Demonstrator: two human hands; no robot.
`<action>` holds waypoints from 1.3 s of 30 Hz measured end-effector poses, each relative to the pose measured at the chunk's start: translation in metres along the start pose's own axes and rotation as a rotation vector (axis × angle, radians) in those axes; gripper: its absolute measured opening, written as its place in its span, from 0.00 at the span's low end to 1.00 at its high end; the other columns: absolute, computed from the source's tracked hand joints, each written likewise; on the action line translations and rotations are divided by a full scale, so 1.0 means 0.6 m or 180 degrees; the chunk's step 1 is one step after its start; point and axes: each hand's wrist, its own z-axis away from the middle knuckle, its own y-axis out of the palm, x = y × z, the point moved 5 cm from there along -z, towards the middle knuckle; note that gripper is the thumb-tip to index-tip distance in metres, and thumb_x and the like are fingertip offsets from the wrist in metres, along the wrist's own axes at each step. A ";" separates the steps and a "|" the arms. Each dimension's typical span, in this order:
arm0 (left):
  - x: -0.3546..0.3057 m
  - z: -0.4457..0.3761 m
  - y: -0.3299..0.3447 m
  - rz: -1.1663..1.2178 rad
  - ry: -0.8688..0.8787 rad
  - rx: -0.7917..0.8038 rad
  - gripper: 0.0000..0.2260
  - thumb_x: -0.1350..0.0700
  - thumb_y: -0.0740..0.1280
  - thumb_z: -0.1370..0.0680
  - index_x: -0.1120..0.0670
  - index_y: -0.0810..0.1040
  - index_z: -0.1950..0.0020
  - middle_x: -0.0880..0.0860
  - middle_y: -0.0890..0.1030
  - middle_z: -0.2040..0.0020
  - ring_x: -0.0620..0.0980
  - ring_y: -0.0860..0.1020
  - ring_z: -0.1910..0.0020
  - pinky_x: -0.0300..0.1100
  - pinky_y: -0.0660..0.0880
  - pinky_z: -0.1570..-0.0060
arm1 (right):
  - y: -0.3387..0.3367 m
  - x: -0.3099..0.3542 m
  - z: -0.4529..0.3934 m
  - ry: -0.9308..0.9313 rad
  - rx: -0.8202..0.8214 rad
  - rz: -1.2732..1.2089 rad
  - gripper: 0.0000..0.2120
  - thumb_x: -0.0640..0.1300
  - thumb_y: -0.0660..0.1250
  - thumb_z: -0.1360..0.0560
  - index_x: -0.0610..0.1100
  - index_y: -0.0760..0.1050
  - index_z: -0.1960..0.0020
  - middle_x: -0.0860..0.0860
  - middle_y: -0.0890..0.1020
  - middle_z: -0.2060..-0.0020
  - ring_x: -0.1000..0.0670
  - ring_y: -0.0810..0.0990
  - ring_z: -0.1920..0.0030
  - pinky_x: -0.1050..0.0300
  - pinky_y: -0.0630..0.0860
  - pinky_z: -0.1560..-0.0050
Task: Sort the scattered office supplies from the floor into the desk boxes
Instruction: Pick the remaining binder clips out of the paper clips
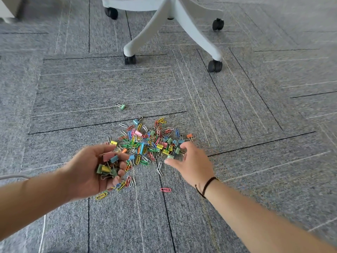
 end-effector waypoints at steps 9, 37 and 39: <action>0.002 0.001 0.000 0.0008 -0.0032 -0.0024 0.18 0.50 0.62 0.24 0.64 0.80 0.54 0.60 0.76 0.63 0.53 0.75 0.70 0.43 0.79 0.74 | 0.009 0.010 -0.026 -0.0006 -0.0061 0.0608 0.22 0.64 0.64 0.23 0.48 0.68 0.42 0.55 0.76 0.66 0.54 0.76 0.69 0.58 0.70 0.73; -0.004 0.011 0.002 -0.0041 0.0067 -0.0084 0.19 0.50 0.59 0.19 0.65 0.79 0.50 0.60 0.76 0.64 0.52 0.74 0.71 0.42 0.78 0.76 | -0.018 -0.054 0.008 0.1314 0.0911 -0.3616 0.14 0.50 0.64 0.19 0.40 0.75 0.55 0.51 0.72 0.70 0.54 0.66 0.73 0.61 0.62 0.74; -0.005 0.010 0.000 -0.0032 0.0075 -0.0090 0.19 0.50 0.59 0.18 0.66 0.79 0.50 0.60 0.76 0.63 0.53 0.74 0.71 0.43 0.78 0.76 | -0.019 -0.043 0.022 0.1701 0.1201 -0.5058 0.15 0.53 0.62 0.19 0.44 0.73 0.59 0.52 0.67 0.70 0.54 0.65 0.72 0.62 0.62 0.74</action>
